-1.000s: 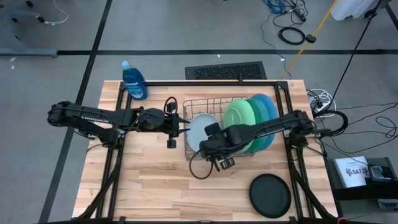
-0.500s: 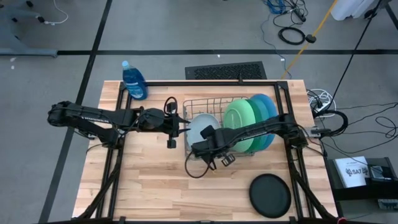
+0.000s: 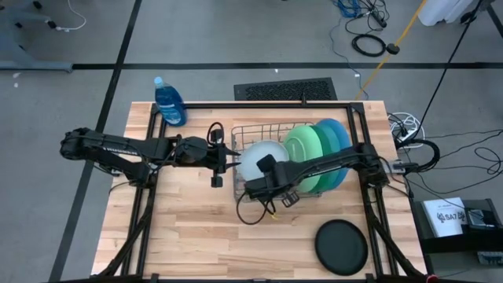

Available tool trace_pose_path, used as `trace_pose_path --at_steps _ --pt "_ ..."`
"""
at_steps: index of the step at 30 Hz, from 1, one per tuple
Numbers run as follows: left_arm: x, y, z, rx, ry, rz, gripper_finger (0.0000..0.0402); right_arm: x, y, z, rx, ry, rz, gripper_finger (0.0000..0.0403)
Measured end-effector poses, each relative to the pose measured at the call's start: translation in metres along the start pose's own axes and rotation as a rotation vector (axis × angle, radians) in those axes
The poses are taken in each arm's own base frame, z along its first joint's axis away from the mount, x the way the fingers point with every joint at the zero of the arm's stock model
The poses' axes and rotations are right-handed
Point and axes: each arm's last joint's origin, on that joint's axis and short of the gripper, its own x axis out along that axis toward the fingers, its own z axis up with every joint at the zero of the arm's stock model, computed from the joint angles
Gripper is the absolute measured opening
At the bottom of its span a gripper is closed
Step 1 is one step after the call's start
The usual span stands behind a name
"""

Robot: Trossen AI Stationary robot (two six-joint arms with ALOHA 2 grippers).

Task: Sort dishes
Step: Put the white plate into the dish rack

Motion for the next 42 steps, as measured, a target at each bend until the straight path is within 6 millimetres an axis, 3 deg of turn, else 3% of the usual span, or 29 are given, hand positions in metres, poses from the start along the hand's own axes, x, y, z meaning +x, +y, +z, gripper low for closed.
trace_pose_path --at_steps 7,14,21,28,33,37,42 --pt "0.0 0.0 0.0 0.001 -0.002 0.001 0.0127 -0.057 0.001 -0.02 0.137 -0.092 -0.014 0.0004" --pt "-0.007 0.005 0.009 -0.012 -0.085 0.064 0.0127 -0.098 -0.009 -0.022 0.517 -0.333 0.036 0.0004" --pt "-0.039 0.006 0.02 -0.033 -0.189 0.076 0.0127 -0.109 -0.011 0.009 0.903 -0.657 0.148 0.0004" --pt "-0.072 0.0 0.027 -0.03 -0.272 0.045 0.0127 -0.091 0.003 0.015 1.156 -0.619 0.029 0.0004" --pt "-0.085 -0.002 0.028 -0.024 -0.3 0.045 0.0127 -0.094 0.011 0.02 1.27 -0.782 -0.029 0.0004" --pt "-0.089 -0.003 0.028 -0.021 -0.303 0.04 0.0127 -0.097 0.014 0.009 1.318 -0.881 -0.121 0.0004" --pt "-0.089 -0.004 0.027 -0.018 -0.301 0.038 0.0127 -0.091 0.03 -0.026 1.367 -0.985 -0.146 0.0004"
